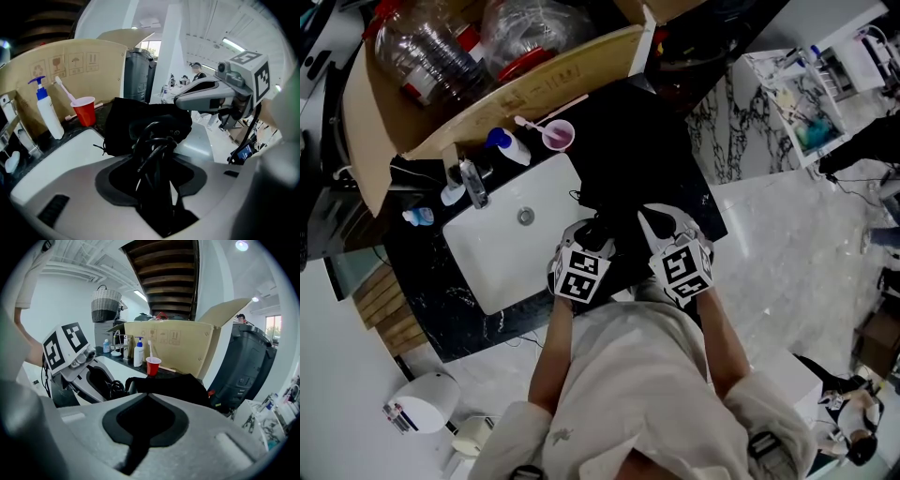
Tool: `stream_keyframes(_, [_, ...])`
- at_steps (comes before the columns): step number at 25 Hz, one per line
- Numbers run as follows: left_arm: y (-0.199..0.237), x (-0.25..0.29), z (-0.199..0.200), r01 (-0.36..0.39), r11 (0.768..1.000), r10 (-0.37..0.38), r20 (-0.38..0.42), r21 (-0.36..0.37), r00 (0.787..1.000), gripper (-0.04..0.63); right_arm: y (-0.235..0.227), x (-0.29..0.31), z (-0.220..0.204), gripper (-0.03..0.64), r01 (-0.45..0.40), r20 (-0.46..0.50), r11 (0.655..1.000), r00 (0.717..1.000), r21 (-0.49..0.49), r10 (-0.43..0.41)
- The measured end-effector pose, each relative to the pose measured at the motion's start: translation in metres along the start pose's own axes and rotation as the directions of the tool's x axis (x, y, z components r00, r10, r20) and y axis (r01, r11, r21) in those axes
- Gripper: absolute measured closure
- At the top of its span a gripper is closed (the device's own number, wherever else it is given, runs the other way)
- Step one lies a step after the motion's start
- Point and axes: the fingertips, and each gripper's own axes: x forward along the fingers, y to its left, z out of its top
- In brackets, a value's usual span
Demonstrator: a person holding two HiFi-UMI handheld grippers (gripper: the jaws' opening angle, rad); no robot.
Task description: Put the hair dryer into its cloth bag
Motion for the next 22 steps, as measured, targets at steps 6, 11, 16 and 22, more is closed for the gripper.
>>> stream_keyframes(6, [0.002, 0.009, 0.011, -0.022, 0.999, 0.022, 0.014, -0.024, 1.0, 0.4, 0.003, -0.001, 0.002, 0.609, -0.007, 0.009, 1.0, 1.0, -0.001, 0.007])
stream_keyframes(11, [0.008, 0.015, 0.023, -0.052, 0.998, 0.053, 0.034, -0.029, 0.998, 0.402, 0.005, -0.001, 0.007, 0.609, -0.015, 0.025, 1.0, 1.0, -0.003, 0.015])
stream_keyframes(16, [0.011, 0.024, 0.032, -0.074, 0.997, 0.075, 0.057, -0.023, 0.996, 0.4, 0.009, -0.002, 0.007, 0.609, -0.028, 0.032, 1.0, 0.999, -0.002, 0.028])
stream_keyframes(22, [0.012, 0.033, 0.042, -0.09, 0.996, 0.092, 0.085, -0.025, 0.992, 0.4, 0.013, -0.003, 0.007, 0.609, -0.045, 0.039, 0.999, 0.998, 0.0, 0.045])
